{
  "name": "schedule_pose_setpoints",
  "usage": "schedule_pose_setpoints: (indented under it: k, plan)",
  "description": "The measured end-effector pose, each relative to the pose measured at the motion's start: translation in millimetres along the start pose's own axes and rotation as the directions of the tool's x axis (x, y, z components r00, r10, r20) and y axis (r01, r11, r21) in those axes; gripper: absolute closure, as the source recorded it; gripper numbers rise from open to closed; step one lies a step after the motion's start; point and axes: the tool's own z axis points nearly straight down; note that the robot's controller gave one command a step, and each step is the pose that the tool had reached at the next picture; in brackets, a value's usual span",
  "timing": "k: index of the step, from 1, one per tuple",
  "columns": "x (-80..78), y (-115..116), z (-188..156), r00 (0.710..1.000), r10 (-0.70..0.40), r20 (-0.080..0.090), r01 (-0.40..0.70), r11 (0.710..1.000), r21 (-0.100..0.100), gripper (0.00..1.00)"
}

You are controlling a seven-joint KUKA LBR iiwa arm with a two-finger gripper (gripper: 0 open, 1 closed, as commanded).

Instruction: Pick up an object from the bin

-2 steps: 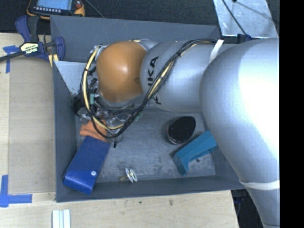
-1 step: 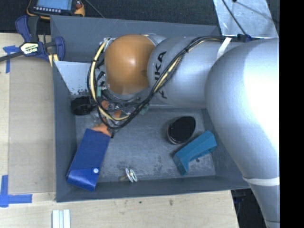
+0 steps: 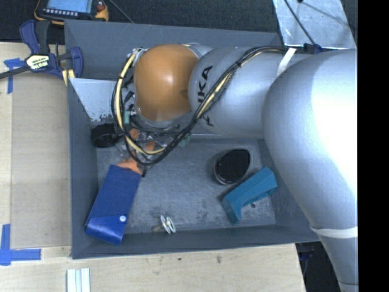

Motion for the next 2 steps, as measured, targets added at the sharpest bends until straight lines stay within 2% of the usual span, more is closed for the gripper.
schedule_pose_setpoints:
  k: [2]
  plan:
    - [0.2,0.1,-13.2,1.000,0.002,-0.002,-0.002,1.000,-0.002,1.00]
